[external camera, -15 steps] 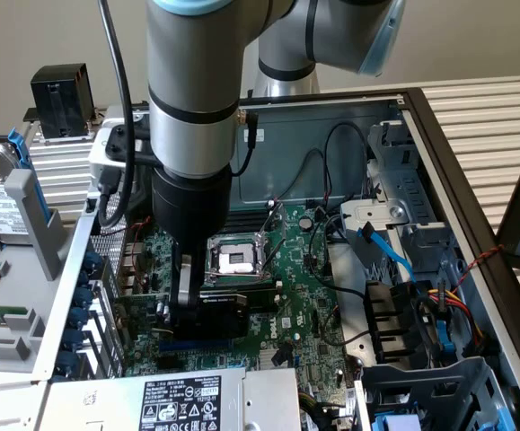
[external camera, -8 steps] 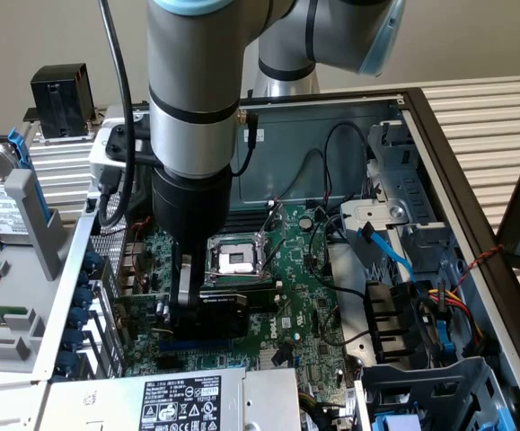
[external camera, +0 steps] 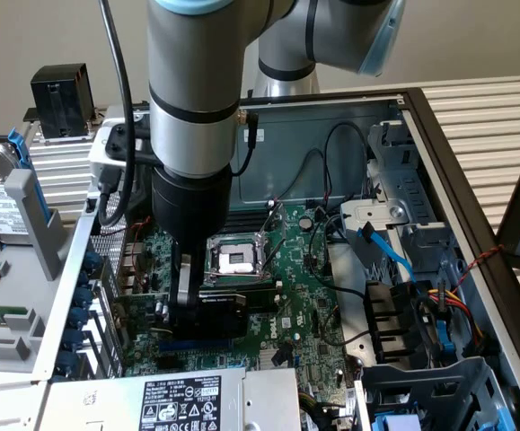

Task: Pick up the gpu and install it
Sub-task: 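Insert the gpu into the slot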

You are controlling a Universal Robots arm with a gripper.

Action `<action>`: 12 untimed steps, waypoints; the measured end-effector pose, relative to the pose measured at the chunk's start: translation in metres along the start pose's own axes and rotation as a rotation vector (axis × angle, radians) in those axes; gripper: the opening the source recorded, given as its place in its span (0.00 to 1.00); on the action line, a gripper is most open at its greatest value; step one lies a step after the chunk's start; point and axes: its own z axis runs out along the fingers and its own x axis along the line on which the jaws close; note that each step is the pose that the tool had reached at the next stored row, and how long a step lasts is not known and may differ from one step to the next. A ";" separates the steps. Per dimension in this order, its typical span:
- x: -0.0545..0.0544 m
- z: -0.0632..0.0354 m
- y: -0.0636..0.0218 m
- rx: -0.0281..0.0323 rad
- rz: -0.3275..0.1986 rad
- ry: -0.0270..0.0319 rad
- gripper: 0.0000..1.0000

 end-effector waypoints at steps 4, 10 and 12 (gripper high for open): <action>0.000 0.0003 -0.0001 -0.0015 0.000 0.0000 0.27; 0.000 0.0009 -0.0003 -0.0028 0.000 0.0001 0.27; 0.000 0.0009 -0.0009 -0.0039 0.000 0.0001 0.27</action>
